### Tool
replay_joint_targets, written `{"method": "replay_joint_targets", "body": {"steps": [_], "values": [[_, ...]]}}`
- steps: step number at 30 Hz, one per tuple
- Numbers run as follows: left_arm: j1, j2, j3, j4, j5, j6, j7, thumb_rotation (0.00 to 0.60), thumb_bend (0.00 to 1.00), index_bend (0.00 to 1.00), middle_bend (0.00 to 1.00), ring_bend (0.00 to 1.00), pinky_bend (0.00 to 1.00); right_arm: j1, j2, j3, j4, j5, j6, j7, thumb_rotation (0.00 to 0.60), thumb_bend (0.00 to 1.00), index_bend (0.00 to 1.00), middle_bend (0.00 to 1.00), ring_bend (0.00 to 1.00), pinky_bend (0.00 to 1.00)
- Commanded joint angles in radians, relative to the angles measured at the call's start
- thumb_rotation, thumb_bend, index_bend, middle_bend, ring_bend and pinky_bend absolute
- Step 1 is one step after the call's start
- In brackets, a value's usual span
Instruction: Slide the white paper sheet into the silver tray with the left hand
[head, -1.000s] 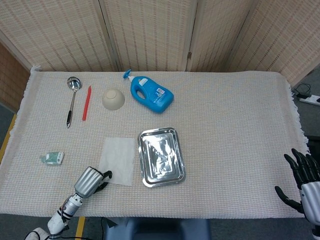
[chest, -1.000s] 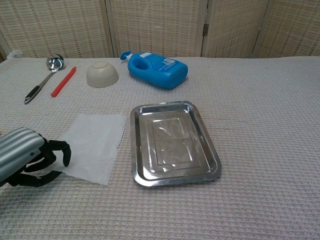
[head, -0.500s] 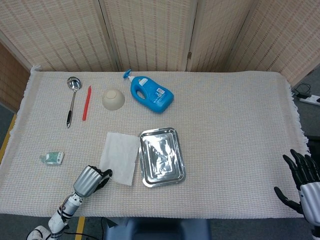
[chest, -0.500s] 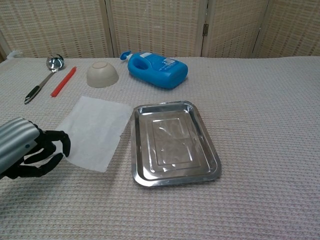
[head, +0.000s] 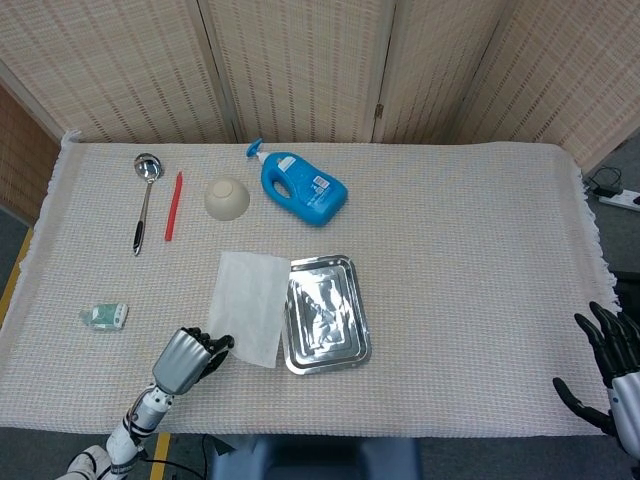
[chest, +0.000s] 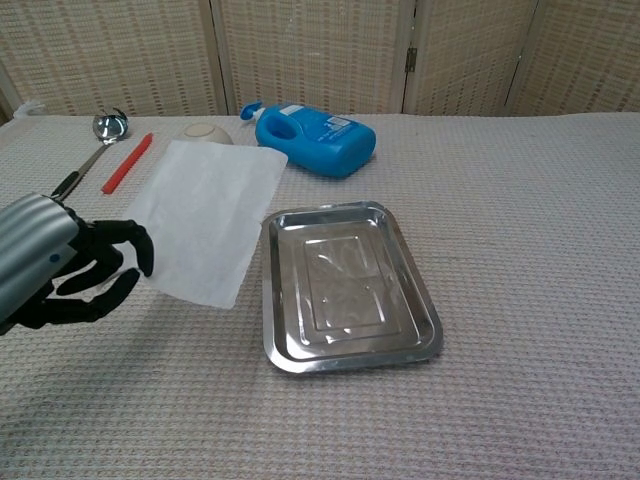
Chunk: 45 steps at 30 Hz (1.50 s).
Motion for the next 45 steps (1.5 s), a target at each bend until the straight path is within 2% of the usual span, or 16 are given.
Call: {"method": "replay_joint_targets", "body": {"steps": [1, 15, 23, 26, 29, 33, 35, 45], "values": [[-0.023, -0.001, 0.014, -0.048, 0.02, -0.039, 0.054, 0.6, 0.58, 0.56, 1.0, 1.0, 1.0, -0.007, 0.016, 0.004, 0.001, 0.006, 0.024, 0.047, 0.6, 0.32, 0.0, 0.0, 0.0, 0.0], [-0.112, -0.085, 0.007, -0.113, 0.017, -0.246, 0.207, 0.6, 0.58, 0.55, 1.0, 1.0, 1.0, -0.01, 0.064, 0.014, 0.021, 0.04, 0.044, 0.205, 0.6, 0.32, 0.0, 0.0, 0.0, 0.0], [-0.124, -0.086, -0.007, -0.224, -0.024, -0.358, 0.335, 0.6, 0.58, 0.53, 1.0, 1.0, 1.0, -0.008, 0.079, 0.011, 0.028, 0.038, 0.04, 0.248, 0.6, 0.32, 0.0, 0.0, 0.0, 0.0], [-0.129, -0.087, -0.014, -0.252, -0.033, -0.38, 0.361, 0.6, 0.58, 0.51, 1.0, 1.0, 1.0, -0.012, 0.081, 0.01, 0.031, 0.036, 0.049, 0.26, 0.6, 0.32, 0.0, 0.0, 0.0, 0.0], [-0.135, -0.089, -0.019, -0.269, -0.033, -0.383, 0.371, 0.6, 0.57, 0.43, 1.0, 1.0, 1.0, -0.014, 0.083, 0.011, 0.033, 0.04, 0.051, 0.269, 0.6, 0.32, 0.0, 0.0, 0.0, 0.0], [-0.14, -0.09, -0.023, -0.285, -0.022, -0.365, 0.368, 0.6, 0.46, 0.3, 1.0, 1.0, 1.0, -0.013, 0.083, 0.011, 0.032, 0.041, 0.048, 0.265, 0.6, 0.32, 0.0, 0.0, 0.0, 0.0], [-0.142, -0.09, -0.024, -0.291, -0.015, -0.357, 0.372, 0.6, 0.43, 0.27, 1.0, 1.0, 1.0, -0.013, 0.082, 0.01, 0.031, 0.04, 0.045, 0.261, 0.6, 0.32, 0.0, 0.0, 0.0, 0.0], [-0.161, -0.079, -0.031, -0.346, -0.006, -0.377, 0.43, 0.6, 0.41, 0.25, 1.0, 1.0, 1.0, -0.013, 0.084, 0.01, 0.027, 0.04, 0.041, 0.256, 0.6, 0.32, 0.0, 0.0, 0.0, 0.0]]}}
